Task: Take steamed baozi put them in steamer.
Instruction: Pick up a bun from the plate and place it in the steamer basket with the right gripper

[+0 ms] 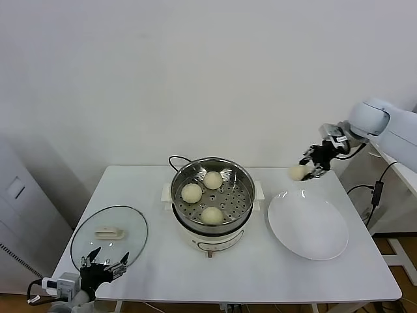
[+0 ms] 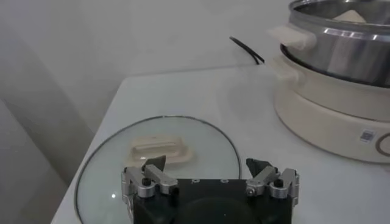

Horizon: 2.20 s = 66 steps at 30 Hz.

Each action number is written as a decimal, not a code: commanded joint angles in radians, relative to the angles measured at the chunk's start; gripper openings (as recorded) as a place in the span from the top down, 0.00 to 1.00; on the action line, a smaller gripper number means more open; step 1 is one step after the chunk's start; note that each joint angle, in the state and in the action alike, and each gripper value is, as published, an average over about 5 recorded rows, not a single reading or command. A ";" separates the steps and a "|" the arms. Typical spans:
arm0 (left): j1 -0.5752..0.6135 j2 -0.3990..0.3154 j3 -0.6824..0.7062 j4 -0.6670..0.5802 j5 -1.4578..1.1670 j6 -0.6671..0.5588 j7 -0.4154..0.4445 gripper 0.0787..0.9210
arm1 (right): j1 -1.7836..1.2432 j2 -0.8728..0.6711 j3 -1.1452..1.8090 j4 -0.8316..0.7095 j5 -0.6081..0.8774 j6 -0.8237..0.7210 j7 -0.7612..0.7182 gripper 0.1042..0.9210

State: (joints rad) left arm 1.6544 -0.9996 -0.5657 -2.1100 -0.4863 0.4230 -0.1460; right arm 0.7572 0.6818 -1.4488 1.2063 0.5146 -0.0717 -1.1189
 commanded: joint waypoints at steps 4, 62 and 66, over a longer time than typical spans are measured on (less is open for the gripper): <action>-0.003 -0.001 0.005 0.000 0.005 0.000 0.000 0.12 | 0.217 0.157 -0.222 0.203 0.373 -0.287 0.199 0.59; -0.016 -0.010 -0.003 0.006 -0.002 -0.002 -0.001 0.12 | -0.024 0.198 -0.005 0.180 0.488 -0.467 0.435 0.13; -0.008 -0.023 -0.012 0.003 0.004 -0.003 -0.001 0.12 | -0.082 0.114 0.121 0.162 0.537 -0.454 0.454 0.12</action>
State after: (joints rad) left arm 1.6389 -1.0126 -0.5690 -2.1048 -0.4884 0.4208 -0.1470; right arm 0.6991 0.9258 -1.5064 1.3819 0.9872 -0.5368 -0.6603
